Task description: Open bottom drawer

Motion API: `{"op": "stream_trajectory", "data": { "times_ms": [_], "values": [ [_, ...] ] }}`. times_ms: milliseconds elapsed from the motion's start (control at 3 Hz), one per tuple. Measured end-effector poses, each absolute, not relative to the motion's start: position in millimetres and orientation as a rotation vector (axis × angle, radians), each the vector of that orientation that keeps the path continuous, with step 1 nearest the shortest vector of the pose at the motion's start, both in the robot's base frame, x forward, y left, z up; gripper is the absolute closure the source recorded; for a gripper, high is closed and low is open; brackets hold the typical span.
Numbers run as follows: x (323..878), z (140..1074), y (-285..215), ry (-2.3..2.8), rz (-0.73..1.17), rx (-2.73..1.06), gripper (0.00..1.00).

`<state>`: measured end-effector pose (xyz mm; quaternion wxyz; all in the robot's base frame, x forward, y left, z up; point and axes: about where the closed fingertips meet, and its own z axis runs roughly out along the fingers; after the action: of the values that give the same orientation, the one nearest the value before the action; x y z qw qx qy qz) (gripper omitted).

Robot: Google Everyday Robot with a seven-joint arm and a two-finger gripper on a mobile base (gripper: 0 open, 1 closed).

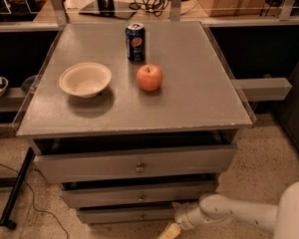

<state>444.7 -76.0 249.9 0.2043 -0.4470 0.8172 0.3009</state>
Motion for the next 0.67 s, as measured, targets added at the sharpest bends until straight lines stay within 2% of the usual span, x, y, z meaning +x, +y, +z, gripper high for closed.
{"op": "stream_trajectory", "data": {
  "times_ms": [333, 667],
  "values": [
    [454.3, 261.7, -77.6, 2.243, 0.824, -1.211, 0.00],
    [470.9, 235.1, -64.4, 2.257, 0.873, -1.200, 0.00]
  ]
}}
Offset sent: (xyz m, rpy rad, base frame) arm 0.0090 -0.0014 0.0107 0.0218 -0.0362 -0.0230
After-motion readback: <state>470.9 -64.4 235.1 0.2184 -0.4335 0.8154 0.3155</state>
